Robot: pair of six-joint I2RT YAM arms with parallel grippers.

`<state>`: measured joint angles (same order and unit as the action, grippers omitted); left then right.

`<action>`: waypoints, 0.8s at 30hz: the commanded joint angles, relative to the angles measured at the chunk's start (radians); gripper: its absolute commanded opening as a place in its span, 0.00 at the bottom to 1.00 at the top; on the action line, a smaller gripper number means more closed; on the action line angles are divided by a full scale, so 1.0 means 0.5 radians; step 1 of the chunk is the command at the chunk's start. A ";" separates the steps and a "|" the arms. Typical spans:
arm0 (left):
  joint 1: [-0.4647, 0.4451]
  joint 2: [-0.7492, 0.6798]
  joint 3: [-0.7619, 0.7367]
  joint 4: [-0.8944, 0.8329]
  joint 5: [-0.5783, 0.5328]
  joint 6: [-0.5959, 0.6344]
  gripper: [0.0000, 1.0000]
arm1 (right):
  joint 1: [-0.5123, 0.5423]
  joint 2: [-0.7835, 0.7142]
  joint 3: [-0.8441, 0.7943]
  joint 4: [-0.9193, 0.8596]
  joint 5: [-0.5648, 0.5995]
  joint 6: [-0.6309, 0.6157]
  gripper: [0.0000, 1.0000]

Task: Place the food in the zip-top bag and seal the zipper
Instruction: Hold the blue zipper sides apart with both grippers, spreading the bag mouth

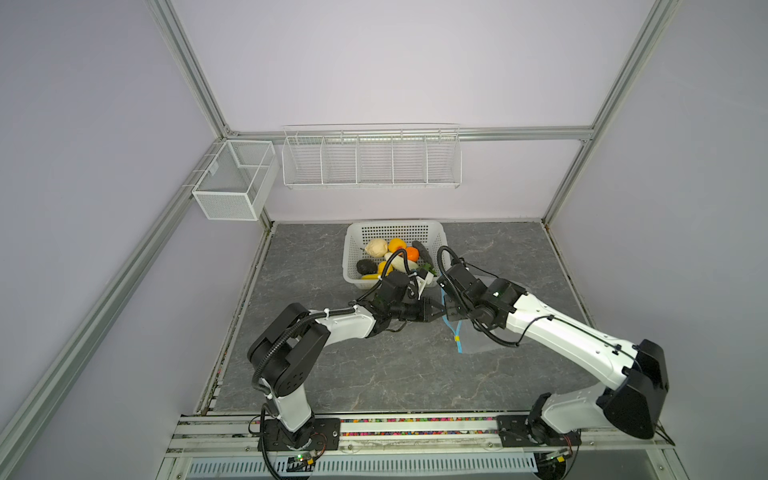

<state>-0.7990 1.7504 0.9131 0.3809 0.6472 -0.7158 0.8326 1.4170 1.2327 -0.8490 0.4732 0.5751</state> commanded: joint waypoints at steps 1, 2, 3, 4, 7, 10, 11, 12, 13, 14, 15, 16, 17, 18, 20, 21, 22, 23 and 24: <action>-0.004 -0.012 0.024 -0.034 -0.044 0.036 0.03 | -0.016 -0.036 -0.011 0.020 -0.011 -0.010 0.06; -0.003 -0.015 0.021 -0.038 -0.055 0.037 0.02 | -0.020 -0.036 -0.011 0.020 -0.011 -0.013 0.06; 0.002 -0.018 0.015 -0.044 -0.068 0.033 0.01 | -0.024 -0.033 -0.011 0.020 -0.012 -0.017 0.06; 0.006 -0.022 0.011 -0.050 -0.080 0.027 0.01 | -0.029 -0.035 -0.011 0.020 -0.012 -0.025 0.06; 0.033 -0.031 -0.020 -0.072 -0.141 -0.016 0.00 | -0.039 -0.036 -0.011 0.017 -0.008 -0.030 0.06; 0.074 -0.020 -0.043 -0.119 -0.208 -0.060 0.00 | -0.048 -0.037 -0.015 0.016 -0.003 -0.033 0.06; 0.088 -0.011 -0.057 -0.107 -0.217 -0.078 0.00 | -0.049 -0.041 -0.020 0.019 -0.002 -0.036 0.06; 0.106 0.002 -0.072 -0.079 -0.214 -0.105 0.00 | -0.053 -0.041 -0.025 0.020 -0.003 -0.036 0.06; 0.118 0.012 -0.088 -0.042 -0.202 -0.128 0.00 | -0.052 -0.040 -0.029 0.023 -0.004 -0.037 0.06; 0.125 0.018 -0.095 -0.026 -0.198 -0.139 0.00 | -0.057 -0.038 -0.034 0.028 -0.005 -0.036 0.06; 0.130 0.018 -0.094 -0.030 -0.203 -0.140 0.00 | -0.057 -0.038 -0.039 0.030 -0.005 -0.038 0.06; 0.129 0.017 -0.092 -0.040 -0.212 -0.139 0.00 | -0.060 -0.037 -0.039 0.029 -0.010 -0.038 0.06; 0.128 0.013 -0.093 -0.046 -0.215 -0.138 0.00 | -0.062 -0.037 -0.042 0.029 -0.008 -0.036 0.06; 0.128 0.009 -0.093 -0.054 -0.224 -0.132 0.00 | -0.063 -0.041 -0.045 0.029 -0.005 -0.036 0.06; 0.129 0.006 -0.095 -0.071 -0.241 -0.128 0.00 | -0.071 -0.045 -0.051 0.028 -0.002 -0.043 0.06; 0.129 0.006 -0.100 -0.072 -0.244 -0.127 0.00 | -0.072 -0.049 -0.051 0.026 -0.002 -0.043 0.06; 0.130 0.007 -0.106 -0.072 -0.250 -0.129 0.00 | -0.074 -0.051 -0.054 0.026 -0.002 -0.044 0.06; 0.131 0.004 -0.113 -0.074 -0.257 -0.128 0.00 | -0.078 -0.053 -0.054 0.027 -0.003 -0.046 0.06; 0.128 0.005 -0.117 -0.077 -0.259 -0.125 0.00 | -0.079 -0.056 -0.057 0.023 -0.001 -0.046 0.06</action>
<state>-0.7353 1.7519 0.8711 0.3450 0.5426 -0.7738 0.8013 1.4170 1.2247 -0.8360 0.4706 0.5636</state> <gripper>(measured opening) 0.047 0.065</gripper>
